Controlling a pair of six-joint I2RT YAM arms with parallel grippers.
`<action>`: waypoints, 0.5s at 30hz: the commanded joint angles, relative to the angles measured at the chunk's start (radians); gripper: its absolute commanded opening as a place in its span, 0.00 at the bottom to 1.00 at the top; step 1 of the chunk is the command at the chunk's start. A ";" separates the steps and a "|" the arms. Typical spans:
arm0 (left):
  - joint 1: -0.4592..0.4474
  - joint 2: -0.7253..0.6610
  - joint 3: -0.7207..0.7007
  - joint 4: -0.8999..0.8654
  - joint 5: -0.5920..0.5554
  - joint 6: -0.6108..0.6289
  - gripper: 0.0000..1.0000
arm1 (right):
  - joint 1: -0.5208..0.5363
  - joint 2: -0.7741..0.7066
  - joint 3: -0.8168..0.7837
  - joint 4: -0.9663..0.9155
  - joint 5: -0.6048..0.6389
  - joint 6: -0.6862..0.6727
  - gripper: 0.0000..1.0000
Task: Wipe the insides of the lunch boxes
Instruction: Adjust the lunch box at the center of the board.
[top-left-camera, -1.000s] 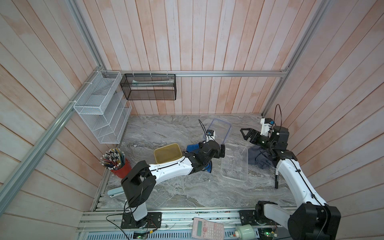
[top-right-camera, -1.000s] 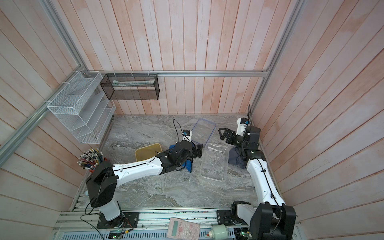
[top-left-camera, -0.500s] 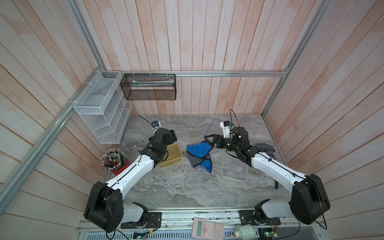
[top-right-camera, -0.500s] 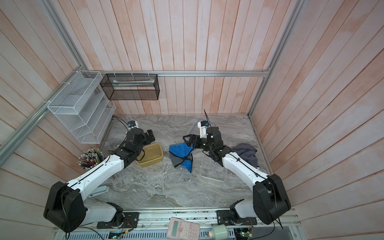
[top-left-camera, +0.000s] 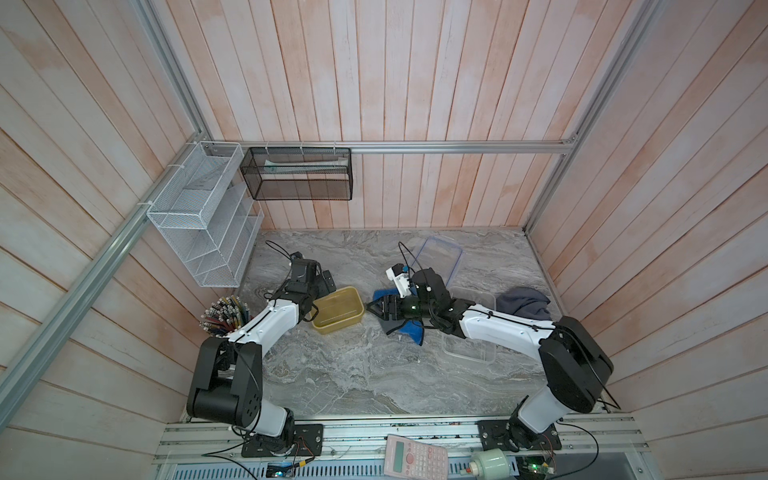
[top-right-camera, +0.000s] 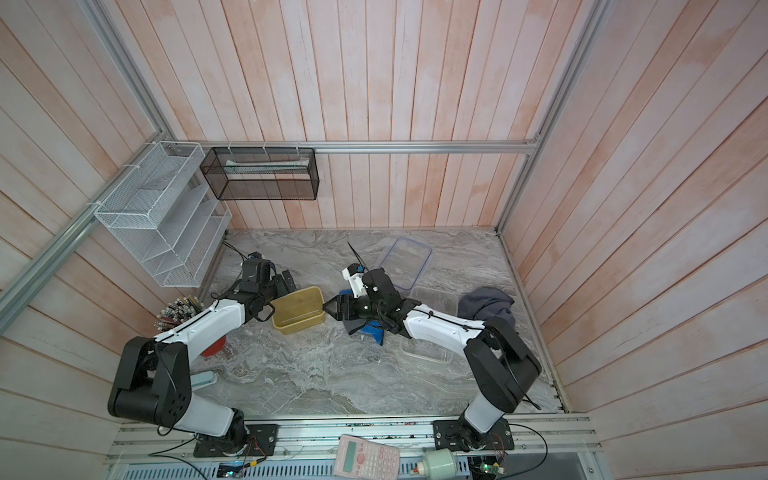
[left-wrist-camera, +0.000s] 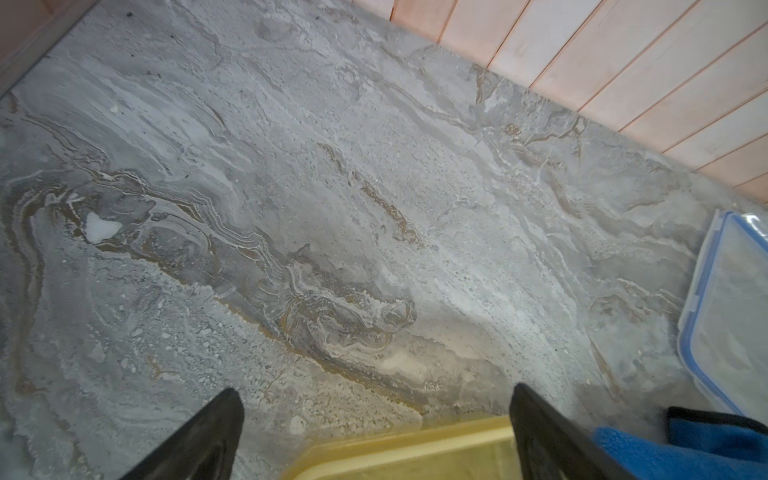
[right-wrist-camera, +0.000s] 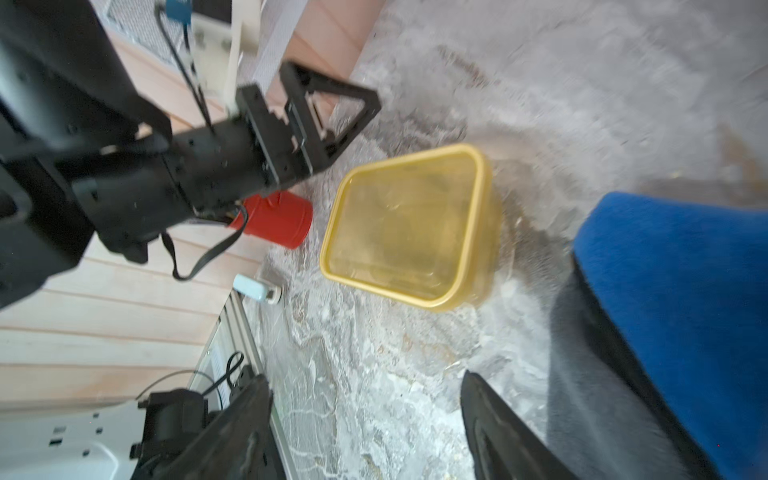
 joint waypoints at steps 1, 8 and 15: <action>0.005 0.026 0.031 -0.015 0.040 0.038 0.98 | 0.024 0.052 0.042 -0.038 -0.072 -0.036 0.73; 0.006 0.037 -0.023 0.006 0.096 0.022 0.92 | 0.063 0.141 0.055 -0.003 -0.151 -0.023 0.72; 0.006 0.034 -0.054 0.006 0.121 0.006 0.87 | 0.070 0.239 0.102 0.007 -0.168 0.003 0.69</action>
